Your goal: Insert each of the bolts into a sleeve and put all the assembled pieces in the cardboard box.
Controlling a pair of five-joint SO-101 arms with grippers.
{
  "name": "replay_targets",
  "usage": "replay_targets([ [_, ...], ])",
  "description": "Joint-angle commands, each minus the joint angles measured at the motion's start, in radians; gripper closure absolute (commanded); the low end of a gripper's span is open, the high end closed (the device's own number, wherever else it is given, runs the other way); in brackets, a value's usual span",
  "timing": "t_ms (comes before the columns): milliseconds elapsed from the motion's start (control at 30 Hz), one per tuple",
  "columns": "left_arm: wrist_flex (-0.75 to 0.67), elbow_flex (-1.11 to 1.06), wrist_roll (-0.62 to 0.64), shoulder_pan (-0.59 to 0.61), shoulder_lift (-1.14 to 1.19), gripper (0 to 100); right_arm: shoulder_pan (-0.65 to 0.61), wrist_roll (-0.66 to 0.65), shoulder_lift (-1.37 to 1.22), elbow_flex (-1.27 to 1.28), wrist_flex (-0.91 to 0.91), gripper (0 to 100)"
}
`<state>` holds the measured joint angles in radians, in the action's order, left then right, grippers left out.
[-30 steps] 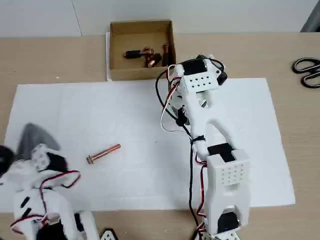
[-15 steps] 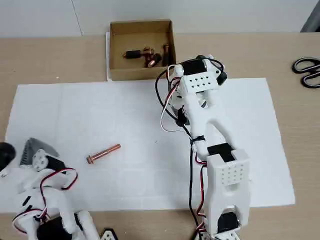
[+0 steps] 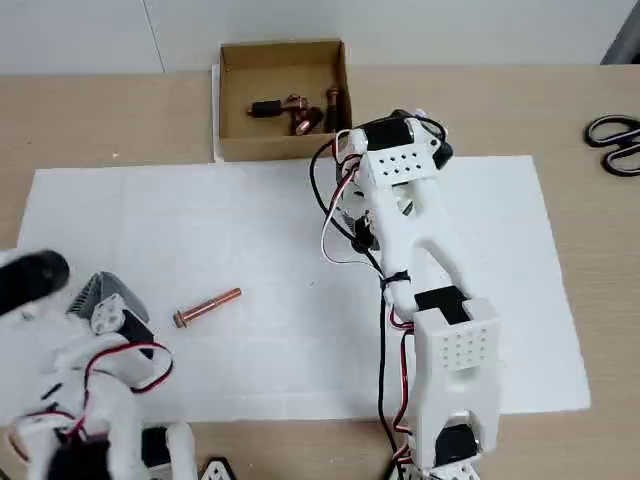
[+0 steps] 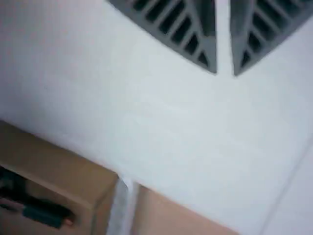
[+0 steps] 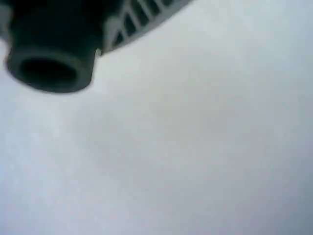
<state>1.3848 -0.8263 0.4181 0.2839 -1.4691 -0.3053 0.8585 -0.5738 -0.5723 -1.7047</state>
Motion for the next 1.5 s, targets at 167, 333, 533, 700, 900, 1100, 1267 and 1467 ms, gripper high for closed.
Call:
replay_targets([
  [167,0.358,0.711,0.011,-0.212,0.531,99,0.028,-0.192,0.073,-0.041,-0.022,99.5],
  [333,0.368,0.782,0.009,-0.242,0.658,99,0.053,-0.305,0.073,-0.037,-0.033,99.5],
  [533,0.368,0.783,-0.086,-0.238,0.764,99,0.082,-0.434,0.074,0.072,-0.035,99.5],
  [700,0.368,0.828,-0.230,-0.236,0.876,99,0.097,-0.546,0.074,0.103,-0.035,99.5],
  [900,0.368,0.832,-0.405,-0.183,1.008,99,0.096,-0.608,0.074,0.103,-0.033,99.5],
  [1100,0.368,0.828,-0.687,-0.049,1.244,99,0.097,-0.651,0.073,0.124,-0.031,99.5],
  [1267,0.368,0.762,-0.832,-0.026,1.379,99,0.096,-0.681,0.073,0.167,-0.031,99.5],
  [1467,0.368,0.636,-0.982,-0.084,1.421,99,0.097,-0.707,0.073,0.201,-0.031,99.5],
])
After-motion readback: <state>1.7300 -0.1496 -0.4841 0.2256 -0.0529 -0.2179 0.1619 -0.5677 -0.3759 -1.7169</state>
